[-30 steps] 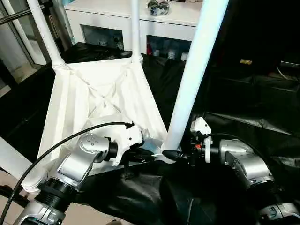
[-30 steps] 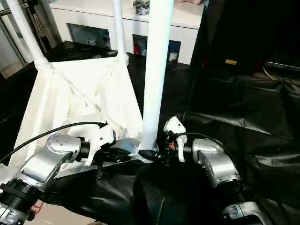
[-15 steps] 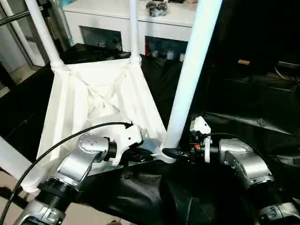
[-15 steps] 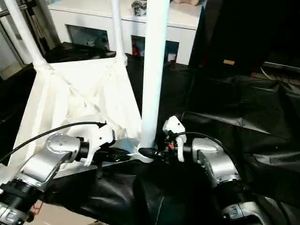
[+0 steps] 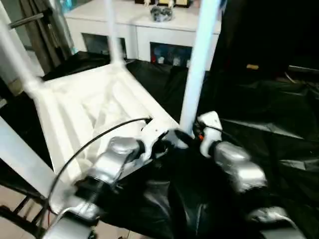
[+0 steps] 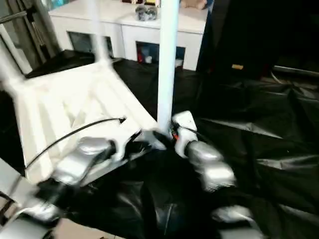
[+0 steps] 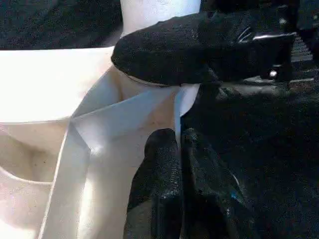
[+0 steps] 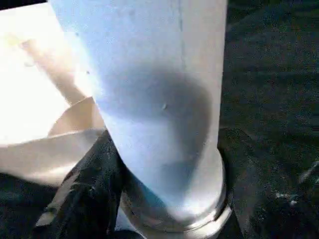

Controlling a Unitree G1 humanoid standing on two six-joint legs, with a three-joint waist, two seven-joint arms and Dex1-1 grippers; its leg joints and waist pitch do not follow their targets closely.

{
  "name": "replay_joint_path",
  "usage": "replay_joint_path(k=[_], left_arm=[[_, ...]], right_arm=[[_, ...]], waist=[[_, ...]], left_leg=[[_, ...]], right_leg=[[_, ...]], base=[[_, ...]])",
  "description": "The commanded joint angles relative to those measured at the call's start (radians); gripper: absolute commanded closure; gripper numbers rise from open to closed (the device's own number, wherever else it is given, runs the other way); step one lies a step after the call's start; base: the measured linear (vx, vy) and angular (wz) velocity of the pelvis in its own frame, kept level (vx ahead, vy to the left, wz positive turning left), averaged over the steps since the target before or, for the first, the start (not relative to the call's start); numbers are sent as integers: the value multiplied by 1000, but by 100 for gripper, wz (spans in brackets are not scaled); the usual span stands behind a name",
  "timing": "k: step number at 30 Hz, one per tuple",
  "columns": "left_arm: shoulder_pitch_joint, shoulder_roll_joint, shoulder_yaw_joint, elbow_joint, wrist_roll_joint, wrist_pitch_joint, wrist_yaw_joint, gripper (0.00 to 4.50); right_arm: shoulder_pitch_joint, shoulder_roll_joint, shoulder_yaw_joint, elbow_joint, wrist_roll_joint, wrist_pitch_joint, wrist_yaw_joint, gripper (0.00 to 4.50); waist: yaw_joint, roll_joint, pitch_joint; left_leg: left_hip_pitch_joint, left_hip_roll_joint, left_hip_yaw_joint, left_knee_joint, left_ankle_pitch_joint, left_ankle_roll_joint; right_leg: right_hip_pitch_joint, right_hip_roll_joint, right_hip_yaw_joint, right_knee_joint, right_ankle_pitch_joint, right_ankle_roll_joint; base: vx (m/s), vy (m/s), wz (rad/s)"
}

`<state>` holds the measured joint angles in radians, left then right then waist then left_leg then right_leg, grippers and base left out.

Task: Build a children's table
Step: Rotate leg to tighten

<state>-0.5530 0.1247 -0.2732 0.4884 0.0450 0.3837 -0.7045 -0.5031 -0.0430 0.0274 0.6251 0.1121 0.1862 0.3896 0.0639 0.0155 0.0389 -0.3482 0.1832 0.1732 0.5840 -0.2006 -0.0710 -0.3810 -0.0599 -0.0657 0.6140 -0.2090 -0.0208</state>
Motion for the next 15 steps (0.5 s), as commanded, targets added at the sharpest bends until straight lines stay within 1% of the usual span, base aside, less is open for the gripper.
replay_joint_path(k=[1, 3, 4, 5, 6, 7, 8, 9, 10, 11, 12, 13, 14, 15], left_arm=[[-4, -39, -41, -7, -20, -27, -35, 450], [2, -30, -45, -15, -24, -35, -56, 450], [7, -22, -47, -20, -27, -37, -71, 450], [21, -3, -53, -38, -38, -54, -117, 450], [21, -3, -53, -38, -38, -54, -117, 450], [31, 10, -55, -53, -45, -56, -147, 450], [31, 10, -55, -53, -45, -56, -147, 450], [47, 34, -64, -78, -59, -67, -199, 450], [55, 48, -69, -90, -65, -78, -227, 450], [55, 48, -69, -90, -65, -78, -227, 450], [63, 64, -72, -101, -72, -81, -255, 450], [66, 72, -74, -105, -76, -81, -270, 450], [72, 82, -75, -113, -83, -85, -292, 450], [87, 108, -79, -135, -102, -90, -349, 450]], right_arm=[[27, 27, 58, 64, -38, 26, 25, 161], [29, 23, 50, 57, -21, 23, 53, 126], [30, 18, 46, 51, -8, 19, 79, 126], [34, -4, 52, 32, 3, 8, 133, 120], [34, -4, 52, 32, 3, 8, 133, 107], [37, -27, 71, 15, -5, -9, 175, 92], [37, -27, 71, 15, -5, -9, 175, 83], [50, -66, 98, -23, 2, -24, 267, 83], [60, -92, 110, -49, 15, -27, 333, 83], [60, -92, 110, -49, 15, -27, 333, 83], [73, -123, 122, -79, 30, -31, 406, 83], [78, -138, 127, -92, 35, -34, 438, 83], [83, -156, 131, -105, 43, -30, 473, 83], [95, -202, 138, -133, 57, -19, 566, 83]], waist=[[2, -10, -43], [3, -10, -43], [1, -13, -43], [3, -12, -43], [3, -14, -43], [4, -12, -44], [4, -13, -45], [5, -14, -46], [8, -14, -47], [12, -13, -48], [14, -13, -49], [18, -13, -51], [18, -13, -51], [25, -12, -52]], left_leg=[[-3, 47, -19, -73, -187, 29], [-4, 47, -19, -74, -186, 34], [-5, 47, -18, -73, -185, 36], [-6, 46, -19, -73, -187, 40], [-6, 46, -18, -72, -186, 44], [-6, 48, -18, -72, -171, 49], [-6, 48, -18, -71, -164, 51], [-6, 48, -16, -70, -154, 58], [-8, 49, -17, -68, -144, 62], [-7, 51, -16, -66, -130, 76], [-7, 51, -15, -66, -117, 83], [-7, 52, -15, -65, -101, 89], [-7, 52, -15, -65, -101, 89], [-4, 54, -13, -63, -92, 99]], right_leg=[[34, -92, 56, -99, -322, -149], [36, -92, 55, -97, -302, -153], [36, -92, 55, -96, -298, -155], [37, -93, 55, -96, -299, -157], [38, -93, 55, -97, -299, -157], [37, -94, 56, -95, -280, -162], [38, -93, 55, -93, -268, -166], [39, -94, 56, -92, -248, -172], [42, -95, 56, -88, -233, -174], [41, -93, 56, -86, -198, -179], [40, -91, 56, -82, -171, -190], [41, -91, 55, -78, -141, -199], [41, -91, 55, -78, -141, -199], [43, -90, 55, -72, -93, -214]], base=[[0, 0, 0], [0, 0, 0], [0, 0, 0], [0, 0, 0], [0, 0, 0], [0, 0, 0], [0, 0, 0], [0, 0, 0], [0, 0, 0], [0, 0, 0], [0, 0, 0], [0, 0, 0], [0, 0, 0], [0, 0, 0]])
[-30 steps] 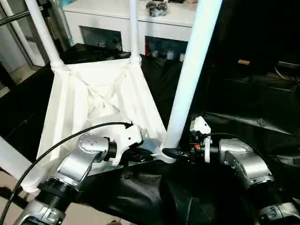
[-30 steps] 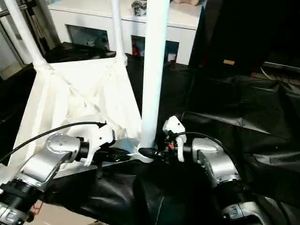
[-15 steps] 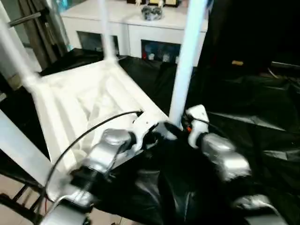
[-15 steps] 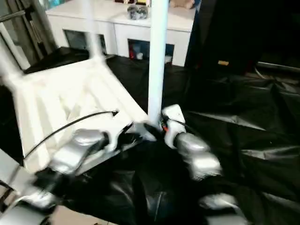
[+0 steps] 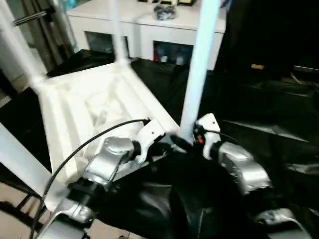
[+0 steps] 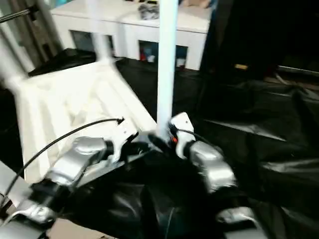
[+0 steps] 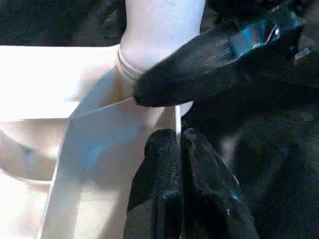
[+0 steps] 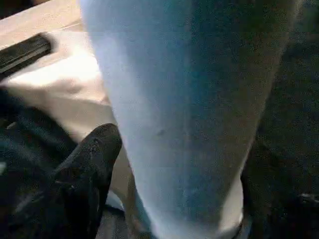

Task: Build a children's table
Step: Rotate leg to tighten

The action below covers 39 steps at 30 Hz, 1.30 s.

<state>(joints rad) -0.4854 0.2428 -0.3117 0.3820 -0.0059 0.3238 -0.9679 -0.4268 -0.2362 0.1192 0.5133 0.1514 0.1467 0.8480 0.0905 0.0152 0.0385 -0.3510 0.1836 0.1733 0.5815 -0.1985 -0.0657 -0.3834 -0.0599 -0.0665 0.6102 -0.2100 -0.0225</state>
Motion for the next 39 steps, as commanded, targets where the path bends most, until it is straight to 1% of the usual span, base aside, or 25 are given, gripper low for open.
replay_joint_path(k=[1, 2, 3, 5, 6, 8, 9, 12, 13, 16, 19, 23, 24, 25, 26, 27, 28, 29, 30, 31, 33, 35, 36, 38, 39], left_arm=[[26, 2, -45, -39, -58, -42, -111, 450], [29, 8, -47, -44, -62, -47, -124, 450], [35, 19, -50, -55, -68, -50, -146, 450], [42, 35, -54, -70, -75, -49, -175, 450], [50, 57, -56, -88, -81, -44, -208, 450], [54, 71, -56, -95, -85, -44, -232, 450], [57, 84, -57, -101, -91, -43, -255, 450], [63, 105, -59, -114, -104, -40, -294, 450], [64, 110, -59, -116, -107, -39, -302, 450], [65, 112, -58, -117, -108, -39, -306, 450], [63, 113, -56, -115, -106, -38, -307, 450], [52, 93, -42, -88, -86, -33, -246, 450], [36, 68, -25, -56, -67, -30, -171, 450], [30, 60, -20, -46, -60, -28, -149, 450], [24, 53, -16, -36, -53, -28, -125, 450], [1, 24, 5, 2, -34, -15, -42, 450], [-2, 20, 8, 7, -32, -12, -32, 450], [-13, 6, 15, 22, -25, -6, 4, 450], [-28, -15, 27, 42, -19, 4, 49, 450], [-40, -32, 35, 57, -14, 10, 84, 450], [-65, -74, 51, 87, -8, 23, 160, 450], [-84, -111, 59, 107, -4, 28, 213, 450], [-88, -119, 60, 111, -3, 27, 221, 450], [-95, -134, 56, 122, 1, 15, 231, 450], [-94, -137, 50, 123, 3, 8, 223, 450]], right_arm=[[22, -25, 49, -30, 23, 25, 139, 83], [24, -34, 51, -35, 25, 28, 154, 83], [28, -49, 55, -44, 31, 33, 185, 83], [33, -72, 61, -59, 39, 43, 224, 83], [41, -101, 73, -83, 52, 56, 274, 83], [47, -118, 78, -101, 63, 73, 309, 110], [52, -129, 81, -117, 74, 89, 335, 118], [59, -139, 86, -141, 92, 115, 366, 130], [62, -140, 89, -150, 96, 124, 377, 155], [65, -142, 92, -157, 98, 132, 383, 168], [77, -140, 103, -178, 107, 150, 390, 182], [91, -121, 103, -188, 109, 165, 365, 187], [97, -97, 90, -182, 95, 170, 303, 187], [98, -89, 85, -176, 88, 164, 279, 188], [99, -80, 80, -169, 81, 157, 255, 188], [90, -42, 62, -120, 45, 139, 141, 188], [88, -37, 59, -112, 40, 139, 123, 189], [79, -13, 48, -78, 22, 136, 54, 192], [66, 15, 32, -37, 4, 134, -31, 195], [56, 37, 20, -6, -7, 134, -93, 195], [41, 80, -3, 35, -17, 144, -200, 199], [32, 119, -14, 59, -35, 145, -292, 200], [30, 127, -13, 64, -43, 141, -314, 200], [27, 144, -7, 73, -60, 122, -333, 200], [27, 153, -11, 70, -51, 121, -316, 165]], waist=[[-1, -13, -52], [-1, -12, -51], [-1, -13, -50], [0, -14, -49], [3, -13, -48], [3, -14, -46], [3, -13, -45], [4, -14, -45], [3, -14, -45], [2, -14, -46], [2, -14, -47], [3, -12, -47], [2, -12, -46], [3, -13, -45], [1, -13, -42], [-3, -15, -42], [-5, -14, -40], [-7, -16, -40], [-11, -17, -39], [-16, -16, -37], [-23, -18, -37], [-25, -16, -38], [-27, -15, -38], [-26, -15, -39], [-26, -16, -40]], left_leg=[[-2, 54, -14, -60, -92, 97], [-3, 53, -13, -60, -89, 105], [-2, 53, -12, -59, -97, 107], [-2, 54, -12, -61, -103, 105], [-1, 56, -12, -62, -115, 100], [-3, 55, -12, -63, -125, 96], [-1, 55, -13, -64, -135, 89], [-1, 56, -14, -65, -142, 79], [-2, 56, -13, -65, -140, 78], [0, 56, -14, -65, -127, 74], [-1, 54, -13, -63, -121, 72], [-1, 54, -14, -64, -120, 72], [0, 55, -14, -65, -131, 68], [1, 55, -13, -65, -135, 64], [2, 53, -13, -66, -149, 53], [0, 52, -15, -69, -157, 41], [1, 51, -15, -69, -167, 35], [2, 48, -16, -70, -181, 24], [-2, 47, -17, -72, -183, 21], [-4, 46, -20, -74, -192, 11], [4, 44, -20, -72, -213, 9], [2, 45, -19, -72, -204, 15], [2, 45, -19, -74, -199, 15], [0, 45, -19, -73, -197, 21], [-2, 45, -19, -72, -190, 27]], right_leg=[[46, -90, 56, -66, -73, -218], [45, -89, 55, -64, -53, -225], [44, -88, 55, -65, -56, -231], [46, -90, 54, -67, -75, -231], [45, -90, 54, -69, -101, -229], [45, -88, 54, -71, -126, -222], [45, -90, 54, -73, -152, -218], [44, -90, 55, -75, -175, -211], [44, -91, 54, -75, -173, -212], [42, -90, 54, -73, -161, -212], [44, -90, 55, -73, -145, -216], [44, -90, 54, -73, -143, -215], [42, -89, 55, -75, -156, -215], [42, -90, 55, -76, -162, -214], [41, -91, 56, -81, -196, -206], [43, -92, 55, -83, -231, -195], [40, -92, 55, -86, -258, -189], [42, -95, 54, -91, -313, -174], [43, -93, 53, -92, -331, -166], [43, -95, 51, -96, -374, -150], [36, -95, 53, -106, -430, -126], [34, -94, 55, -106, -415, -127], [33, -91, 54, -104, -399, -129], [34, -92, 54, -103, -374, -133], [37, -92, 56, -100, -348, -138]], base=[[0, 0, 0], [0, 0, 0], [0, 0, 0], [0, 0, 0], [0, 0, 0], [0, 0, 0], [0, 0, 0], [0, 0, 0], [0, 0, 0], [0, 0, 0], [0, 0, 0], [0, 0, 0], [0, 0, 0], [0, 0, 0], [0, 0, 0], [0, 0, 0], [0, 0, 0], [0, 0, 0], [0, 0, 0], [-52, -8, -10], [0, 0, 0], [0, 0, 0], [0, 0, 0], [0, 0, 0], [0, 0, 0]])
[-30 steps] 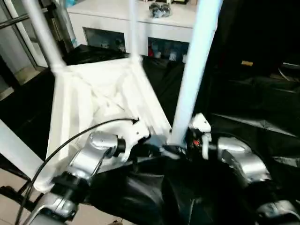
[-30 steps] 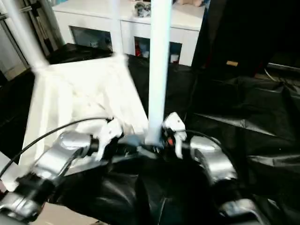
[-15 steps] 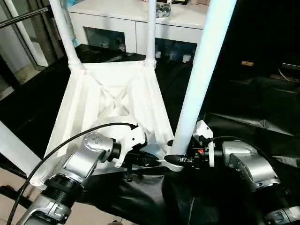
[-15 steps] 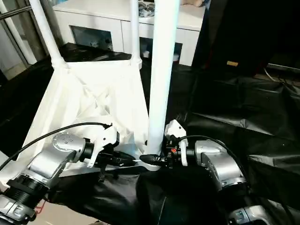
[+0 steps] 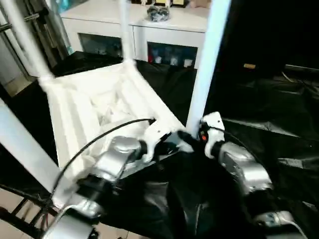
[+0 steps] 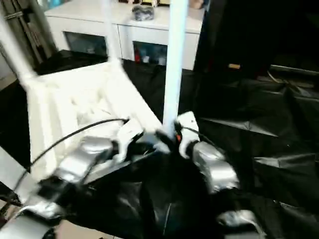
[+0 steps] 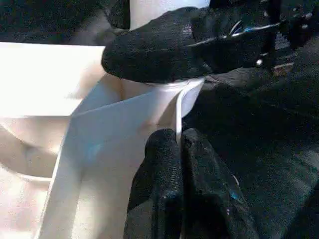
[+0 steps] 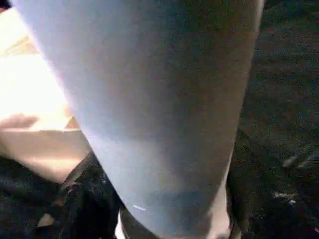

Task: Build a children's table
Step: Rotate leg to tighten

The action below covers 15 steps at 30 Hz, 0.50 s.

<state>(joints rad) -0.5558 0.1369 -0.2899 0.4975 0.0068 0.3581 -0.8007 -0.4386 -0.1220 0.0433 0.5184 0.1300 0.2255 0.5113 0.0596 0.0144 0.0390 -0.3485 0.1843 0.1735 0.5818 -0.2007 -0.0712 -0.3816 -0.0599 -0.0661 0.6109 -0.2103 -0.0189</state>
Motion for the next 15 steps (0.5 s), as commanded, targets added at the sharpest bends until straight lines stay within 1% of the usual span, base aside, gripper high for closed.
replay_joint_path(k=[1, 2, 4, 5, 7, 8, 9, 10, 11, 12, 13, 14, 15], left_arm=[[-22, -31, 21, 7, -7, -31, 46, 450], [-19, -31, 15, 5, -6, -36, 37, 450], [-12, -30, 6, -1, -6, -49, 20, 450], [-8, -28, 3, -6, -8, -51, 13, 450], [2, -22, -4, -16, -13, -56, -6, 450], [5, -20, -5, -18, -13, -57, -7, 450], [7, -19, -6, -17, -12, -60, -6, 450], [10, -15, -9, -20, -12, -64, -11, 450], [12, -14, -10, -22, -12, -64, -13, 450], [16, -11, -13, -27, -10, -62, -16, 450], [19, -8, -15, -31, -10, -61, -19, 450], [19, -8, -15, -31, -10, -61, -19, 450], [25, -4, -16, -35, -7, -62, -25, 450]], right_arm=[[38, 46, 56, 63, -17, 47, 31, 145], [37, 50, 49, 60, -5, 56, 41, 131], [37, 48, 47, 51, 10, 69, 60, 122], [37, 42, 48, 46, 11, 67, 66, 111], [39, 17, 59, 27, 0, 40, 83, 88], [42, -3, 61, 9, 2, 34, 105, 88], [45, -20, 62, -6, 3, 29, 125, 88], [53, -52, 59, -31, 9, 16, 162, 88], [56, -63, 57, -39, 10, 9, 173, 88], [66, -100, 48, -64, 16, -10, 211, 88], [78, -144, 32, -94, 38, -8, 266, 88], [78, -144, 32, -94, 38, -8, 266, 88], [99, -225, 2, -145, 76, 3, 361, 88]], waist=[[6, -6, -41], [4, -10, -41], [6, -9, -42], [5, -9, -42], [5, -9, -41], [6, -11, -42], [8, -11, -42], [9, -14, -42], [11, -12, -44], [14, -15, -46], [16, -15, -45], [19, -18, -49], [24, -18, -49]], left_leg=[[-4, 46, -20, -73, -183, 33], [-5, 46, -18, -73, -183, 38], [-5, 46, -18, -72, -179, 45], [-5, 47, -18, -73, -179, 45], [-4, 47, -18, -73, -186, 45], [-4, 48, -17, -72, -186, 46], [-5, 48, -17, -72, -183, 49], [-6, 48, -17, -71, -177, 51], [-5, 49, -16, -69, -163, 59], [-5, 50, -14, -66, -145, 66], [-6, 50, -14, -66, -135, 71], [-10, 49, -15, -63, -111, 84], [-11, 48, -13, -61, -97, 98]], right_leg=[[35, -92, 56, -98, -332, -146], [35, -90, 56, -98, -311, -152], [37, -91, 56, -96, -284, -163], [37, -91, 56, -95, -280, -166], [37, -91, 55, -96, -289, -168], [37, -92, 56, -97, -293, -168], [38, -92, 56, -97, -288, -167], [40, -92, 56, -96, -279, -166], [40, -92, 57, -93, -253, -171], [40, -93, 58, -89, -218, -179], [41, -91, 57, -88, -201, -182], [48, -90, 56, -82, -157, -188], [47, -89, 55, -79, -128, -194]], base=[[0, 0, 0], [0, 0, 0], [0, 0, 0], [0, 0, 0], [0, 0, 0], [0, 0, 0], [0, 0, 0], [0, 0, 0], [0, 0, 0], [0, 0, 0], [0, 0, 0], [0, 0, 0], [0, 0, 0]])
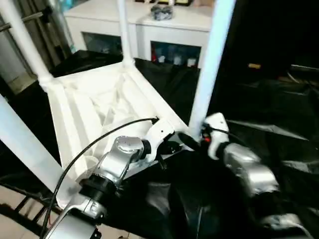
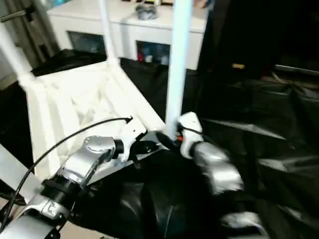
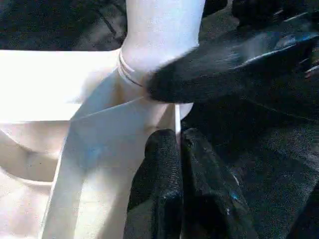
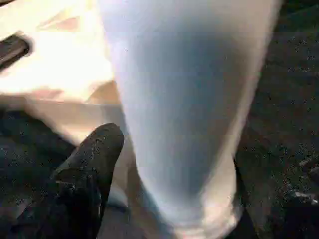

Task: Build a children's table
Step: Rotate leg to tighten, then rotate table base

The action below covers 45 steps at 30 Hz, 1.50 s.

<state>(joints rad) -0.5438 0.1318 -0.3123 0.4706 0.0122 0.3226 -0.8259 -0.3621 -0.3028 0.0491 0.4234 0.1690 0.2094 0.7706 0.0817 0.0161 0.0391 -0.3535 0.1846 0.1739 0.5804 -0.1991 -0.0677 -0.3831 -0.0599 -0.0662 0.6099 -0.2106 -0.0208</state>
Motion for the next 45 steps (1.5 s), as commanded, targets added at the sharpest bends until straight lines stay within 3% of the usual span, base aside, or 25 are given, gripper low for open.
replay_joint_path(k=[1, 4, 8, 11, 12, 13, 15, 17, 18, 20, 22, 23, 24, 25, 26, 29, 32, 33, 34, 35, 37, 38, 41, 42, 45], left_arm=[[15, 3, 6, -11, -12, -28, -3, 450], [23, 12, -1, -23, -14, -41, -25, 450], [45, 22, -7, -51, -19, -67, -44, 450], [79, 15, 16, -123, -60, -43, -47, 405], [89, 13, 23, -146, -73, -28, -46, 391], [103, 12, 29, -177, -81, -12, -40, 383], [132, 10, 38, -243, -85, 16, -13, 373], [175, -2, 58, -334, -87, 38, 43, 364], [206, -12, 72, -396, -93, 54, 76, 355], [233, -19, 84, -448, -100, 66, 101, 341], [281, -14, 83, -538, -112, 92, 108, 326], [314, -12, 82, -595, -126, 115, 111, 320], [364, -4, 76, -672, -136, 139, 116, 313], [378, -1, 75, -695, -139, 148, 118, 306], [418, 3, 71, -747, -144, 162, 125, 298], [539, 12, 53, -892, -164, 203, 161, 271], [656, 24, 40, -1001, -198, 216, 176, 260], [675, 28, 41, -1017, -205, 221, 177, 236], [699, 41, 45, -1039, -216, 226, 171, 236], [699, 41, 45, -1039, -216, 226, 171, 227], [758, 83, 69, -1095, -254, 250, 144, 217], [769, 95, 76, -1109, -266, 260, 134, 207], [812, 151, 103, -1164, -304, 302, 98, 187], [845, 207, 126, -1194, -327, 320, 63, 182], [894, 296, 188, -1227, -365, 332, 17, 153]], right_arm=[[32, -79, -16, -71, 54, 30, 141, 88], [63, -175, -54, -126, 101, 66, 245, 88], [98, -229, -61, -178, 134, 106, 308, 88], [127, -225, -27, -231, 154, 131, 327, 83], [133, -220, -16, -243, 155, 132, 326, 83], [136, -210, -5, -252, 156, 135, 322, 83], [134, -184, 12, -260, 157, 143, 310, 83], [123, -153, 35, -265, 159, 150, 308, 83], [114, -134, 48, -259, 156, 149, 306, 83], [108, -120, 59, -256, 152, 147, 305, 83], [96, -104, 68, -250, 143, 147, 295, 83], [83, -93, 71, -236, 137, 145, 286, 83], [66, -77, 74, -215, 127, 130, 273, 83], [61, -73, 76, -209, 125, 126, 268, 83], [45, -58, 73, -184, 113, 113, 241, 83], [-19, -10, 58, -72, 63, 74, 122, 83], [-94, 37, 34, 58, 21, 42, -26, 83], [-107, 45, 29, 79, 17, 29, -50, 83], [-126, 57, 22, 108, 13, 33, -88, 83], [-126, 57, 22, 108, 13, 33, -88, 83], [-182, 86, 10, 204, -14, 18, -198, 83], [-194, 92, 9, 227, -20, 13, -215, 83], [-237, 105, 2, 319, -51, -29, -299, 83], [-266, 110, -10, 377, -55, -50, -346, 83], [-301, 112, -28, 450, -61, -87, -391, 83]], waist=[[7, -18, -50], [12, -21, -50], [12, -23, -46], [13, -25, -45], [14, -23, -47], [15, -17, -49], [13, -25, -52], [14, -23, -51], [11, -39, -51], [14, -29, -50], [17, -50, -50], [19, -46, -50], [16, -51, -44], [16, -46, -42], [14, -59, -42], [14, -54, -38], [7, -76, -31], [13, -69, -31], [15, -69, -31], [14, -83, -30], [12, -85, -30], [12, -81, -31], [10, -89, -31], [9, -84, -30], [8, -89, -30]], left_leg=[[-5, 48, -13, -56, -92, 105], [-11, 46, -13, -54, -77, 129], [-11, 44, -13, -53, -105, 129], [-4, 47, -13, -56, -127, 117], [-9, 52, -15, -57, -113, 111], [-6, 55, -16, -57, -100, 111], [-8, 58, -17, -54, -67, 119], [-11, 59, -17, -53, -57, 128], [-16, 60, -16, -52, -53, 134], [-14, 61, -15, -51, -58, 129], [-11, 60, -12, -49, -45, 126], [-13, 62, -15, -50, -34, 126], [-18, 62, -15, -53, -41, 124], [-12, 61, -11, -51, -54, 117], [-9, 62, -8, -52, -58, 111], [-7, 64, -10, -57, -85, 85], [-7, 61, -9, -63, -115, 47], [2, 61, -6, -62, -132, 37], [8, 61, -3, -60, -139, 31], [9, 60, -1, -61, -143, 30], [-3, 58, -6, -66, -137, 17], [3, 58, -5, -65, -146, 6], [4, 55, -3, -64, -151, -11], [6, 55, -2, -64, -154, -19], [5, 52, -1, -64, -169, -26]], right_leg=[[50, -89, 55, -78, -108, -196], [53, -86, 53, -75, -73, -203], [52, -88, 48, -88, -183, -180], [45, -88, 48, -96, -265, -161], [49, -92, 48, -88, -239, -172], [42, -87, 48, -85, -202, -186], [44, -87, 49, -71, -102, -218], [45, -89, 48, -66, -54, -238], [48, -92, 47, -61, -48, -243], [45, -94, 47, -67, -85, -238], [44, -90, 50, -62, -64, -236], [45, -92, 50, -56, -47, -240], [43, -94, 48, -55, -66, -238], [37, -91, 50, -63, -93, -233], [36, -89, 51, -63, -96, -232], [32, -89, 51, -67, -141, -222], [30, -85, 52, -71, -178, -210], [25, -84, 54, -73, -191, -198], [19, -81, 55, -74, -190, -196], [19, -79, 55, -76, -190, -192], [28, -82, 54, -68, -196, -168], [23, -80, 54, -68, -202, -158], [20, -77, 54, -63, -186, -151], [17, -74, 55, -60, -169, -145], [19, -70, 57, -58, -153, -136]], base=[[0, 0, 0], [0, 0, 0], [0, 0, 0], [0, 0, 0], [0, 0, 0], [0, 0, 0], [0, 0, 0], [0, 0, 0], [0, 0, 0], [0, 0, 0], [0, 0, 0], [0, 0, 0], [0, 0, 0], [0, 0, 0], [0, 0, 0], [0, 0, 0], [0, 0, 0], [0, 0, 0], [0, 0, 0], [0, 0, 0], [0, 0, 0], [0, 0, 0], [0, 0, 0], [0, 0, 0], [0, 0, 0]])
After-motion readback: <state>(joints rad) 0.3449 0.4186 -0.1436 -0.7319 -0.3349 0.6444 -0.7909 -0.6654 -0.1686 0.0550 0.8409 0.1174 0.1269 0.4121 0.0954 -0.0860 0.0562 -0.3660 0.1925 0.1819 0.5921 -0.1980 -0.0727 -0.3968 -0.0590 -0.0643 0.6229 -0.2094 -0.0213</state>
